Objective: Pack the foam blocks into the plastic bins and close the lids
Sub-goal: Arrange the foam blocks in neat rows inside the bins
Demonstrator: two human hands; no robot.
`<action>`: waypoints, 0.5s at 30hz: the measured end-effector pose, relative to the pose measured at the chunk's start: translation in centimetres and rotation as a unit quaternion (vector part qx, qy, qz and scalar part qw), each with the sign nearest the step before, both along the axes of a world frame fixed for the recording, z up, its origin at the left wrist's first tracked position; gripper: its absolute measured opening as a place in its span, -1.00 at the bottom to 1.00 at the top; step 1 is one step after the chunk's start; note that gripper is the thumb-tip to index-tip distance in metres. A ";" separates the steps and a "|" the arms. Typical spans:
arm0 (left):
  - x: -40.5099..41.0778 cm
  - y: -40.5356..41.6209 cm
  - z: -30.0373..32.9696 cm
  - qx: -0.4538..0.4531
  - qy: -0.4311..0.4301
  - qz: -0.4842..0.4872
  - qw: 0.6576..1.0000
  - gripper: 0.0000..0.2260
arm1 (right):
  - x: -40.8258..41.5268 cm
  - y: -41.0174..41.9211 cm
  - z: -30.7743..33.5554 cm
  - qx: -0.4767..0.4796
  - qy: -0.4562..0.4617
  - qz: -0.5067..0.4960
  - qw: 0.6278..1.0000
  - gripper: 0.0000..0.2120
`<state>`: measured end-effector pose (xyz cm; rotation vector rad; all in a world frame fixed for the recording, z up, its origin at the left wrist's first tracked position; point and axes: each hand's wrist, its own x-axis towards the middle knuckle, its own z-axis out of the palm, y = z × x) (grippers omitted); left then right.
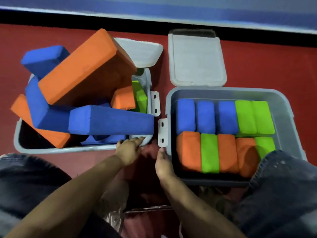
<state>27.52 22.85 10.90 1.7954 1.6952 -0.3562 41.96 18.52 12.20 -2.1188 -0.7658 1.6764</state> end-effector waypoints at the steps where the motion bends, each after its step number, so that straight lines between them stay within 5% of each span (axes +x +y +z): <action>1: 0.0 0.0 0.0 0.007 -0.005 0.007 1.000 -0.56 | 0.0 0.0 -0.1 0.001 -0.010 0.006 1.000 -0.52; 6: -0.1 0.1 0.5 -0.005 -0.009 0.019 1.000 -0.57 | 0.8 0.3 -0.1 0.019 -0.095 0.007 0.995 -0.49; 15: 3.7 -2.7 0.6 -0.042 -0.060 -0.025 0.997 -0.56 | 7.9 4.7 0.9 0.038 -0.081 -0.143 0.986 -0.46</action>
